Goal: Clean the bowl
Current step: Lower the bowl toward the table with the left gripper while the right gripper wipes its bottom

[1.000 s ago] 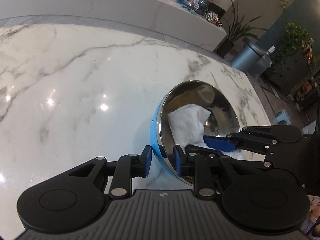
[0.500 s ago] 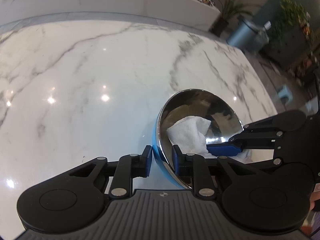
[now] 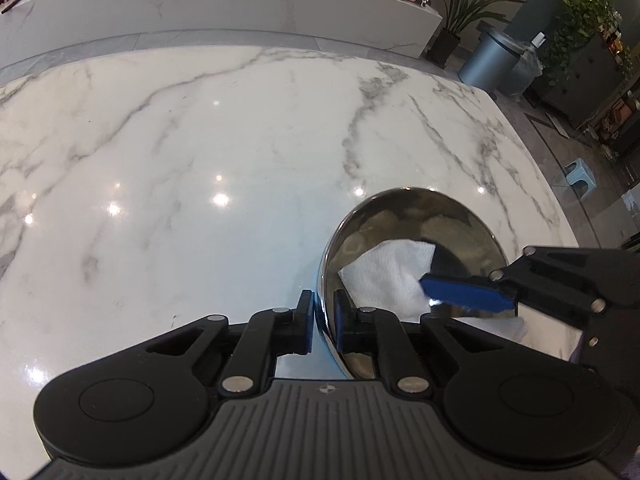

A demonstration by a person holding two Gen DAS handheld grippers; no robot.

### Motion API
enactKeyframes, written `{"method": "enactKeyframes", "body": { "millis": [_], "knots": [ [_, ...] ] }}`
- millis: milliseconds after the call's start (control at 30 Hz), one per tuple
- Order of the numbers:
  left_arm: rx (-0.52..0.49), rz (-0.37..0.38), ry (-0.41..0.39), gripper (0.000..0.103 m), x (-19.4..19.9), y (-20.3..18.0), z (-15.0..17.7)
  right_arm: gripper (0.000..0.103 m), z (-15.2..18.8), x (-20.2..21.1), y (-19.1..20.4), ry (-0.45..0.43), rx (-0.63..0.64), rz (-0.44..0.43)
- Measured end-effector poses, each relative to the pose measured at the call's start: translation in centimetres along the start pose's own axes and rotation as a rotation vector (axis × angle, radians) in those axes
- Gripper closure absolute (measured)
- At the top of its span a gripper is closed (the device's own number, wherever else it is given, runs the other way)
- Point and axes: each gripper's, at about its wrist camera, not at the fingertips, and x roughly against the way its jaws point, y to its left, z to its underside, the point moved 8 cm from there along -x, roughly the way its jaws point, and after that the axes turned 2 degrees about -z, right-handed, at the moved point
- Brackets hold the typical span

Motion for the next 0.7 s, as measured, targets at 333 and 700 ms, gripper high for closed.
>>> {"method": "enactKeyframes", "body": {
  "millis": [333,700],
  "knots": [
    [-0.036,-0.021,-0.012,0.093,-0.8,-0.9,0.2,0.073,0.3,-1.1,-0.7,0.062,-0.077,-0.013],
    [-0.075,-0.049,-0.001,0.091,-0.9,-1.3,0.9,0.085,0.6,-0.8,0.1,0.129,-0.009,0.037]
  ]
}}
